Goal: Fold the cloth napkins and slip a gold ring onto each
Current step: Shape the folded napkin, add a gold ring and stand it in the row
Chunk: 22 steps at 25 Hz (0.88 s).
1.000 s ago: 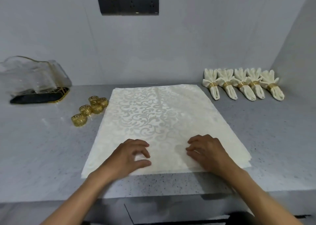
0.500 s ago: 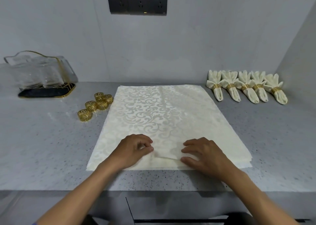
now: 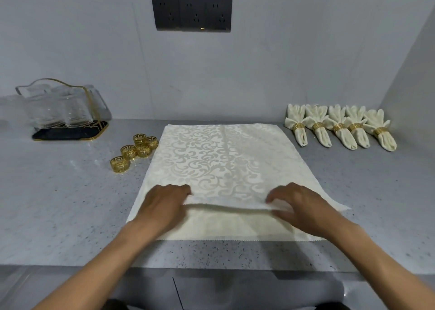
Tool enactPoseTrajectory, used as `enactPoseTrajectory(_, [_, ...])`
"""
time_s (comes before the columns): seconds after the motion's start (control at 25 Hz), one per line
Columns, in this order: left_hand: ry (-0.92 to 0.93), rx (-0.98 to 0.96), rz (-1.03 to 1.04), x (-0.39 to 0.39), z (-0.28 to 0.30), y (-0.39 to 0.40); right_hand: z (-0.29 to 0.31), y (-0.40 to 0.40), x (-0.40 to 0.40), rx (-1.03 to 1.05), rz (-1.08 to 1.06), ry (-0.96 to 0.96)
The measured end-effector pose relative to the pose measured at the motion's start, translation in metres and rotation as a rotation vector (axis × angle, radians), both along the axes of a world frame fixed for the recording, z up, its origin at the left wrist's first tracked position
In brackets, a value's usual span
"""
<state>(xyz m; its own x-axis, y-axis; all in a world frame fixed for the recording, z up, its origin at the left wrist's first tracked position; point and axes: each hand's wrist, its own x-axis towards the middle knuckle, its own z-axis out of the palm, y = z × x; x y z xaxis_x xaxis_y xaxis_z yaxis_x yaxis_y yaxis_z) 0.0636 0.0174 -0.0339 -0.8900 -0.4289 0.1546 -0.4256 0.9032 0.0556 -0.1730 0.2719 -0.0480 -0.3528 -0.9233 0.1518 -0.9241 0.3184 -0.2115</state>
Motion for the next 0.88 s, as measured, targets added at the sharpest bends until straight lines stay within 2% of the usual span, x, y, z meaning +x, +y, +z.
enactPoseTrajectory(0.04, [-0.019,0.084,0.029,0.013,0.001,-0.016,-0.003,0.013,-0.007,0.066,0.038,0.06])
enactPoseTrajectory(0.12, [-0.023,0.334,0.075,0.033,0.005,-0.042,0.002,0.033,-0.022,0.086,-0.027,0.012])
enactPoseTrajectory(0.2, [-0.104,0.529,0.048,0.044,0.021,-0.057,0.023,0.041,-0.032,0.178,-0.103,-0.199])
enactPoseTrajectory(0.36, [-0.585,0.79,-0.074,0.058,0.069,-0.049,0.07,0.057,-0.027,0.545,-0.03,-0.655])
enactPoseTrajectory(0.4, [-0.641,0.825,-0.08,0.062,0.077,-0.048,0.078,0.06,-0.024,0.578,-0.013,-0.721])
enactPoseTrajectory(0.48, [-0.614,0.905,-0.067,0.065,0.081,-0.054,0.086,0.061,-0.023,0.6,-0.009,-0.766])
enactPoseTrajectory(0.56, [-0.419,0.902,-0.004,0.056,0.072,-0.064,0.079,0.05,-0.033,0.476,-0.074,-0.653])
enactPoseTrajectory(0.6, [-0.252,0.801,0.062,0.05,0.062,-0.072,0.072,0.042,-0.042,0.359,-0.159,-0.483])
enactPoseTrajectory(0.68, [0.074,0.36,0.181,0.037,0.042,-0.076,0.058,0.023,-0.047,0.053,-0.369,0.0])
enactPoseTrajectory(0.72, [0.181,0.198,0.146,0.033,0.031,-0.073,0.05,0.017,-0.044,-0.08,-0.393,0.156])
enactPoseTrajectory(0.76, [0.229,0.144,0.04,0.031,0.023,-0.067,0.041,0.014,-0.04,-0.176,-0.338,0.226])
enactPoseTrajectory(0.8, [0.199,0.157,-0.095,0.03,0.018,-0.058,0.037,0.012,-0.03,-0.187,-0.233,0.219])
enactPoseTrajectory(0.88, [0.017,0.177,-0.26,0.03,0.005,-0.039,0.025,0.012,-0.011,-0.016,-0.044,0.109])
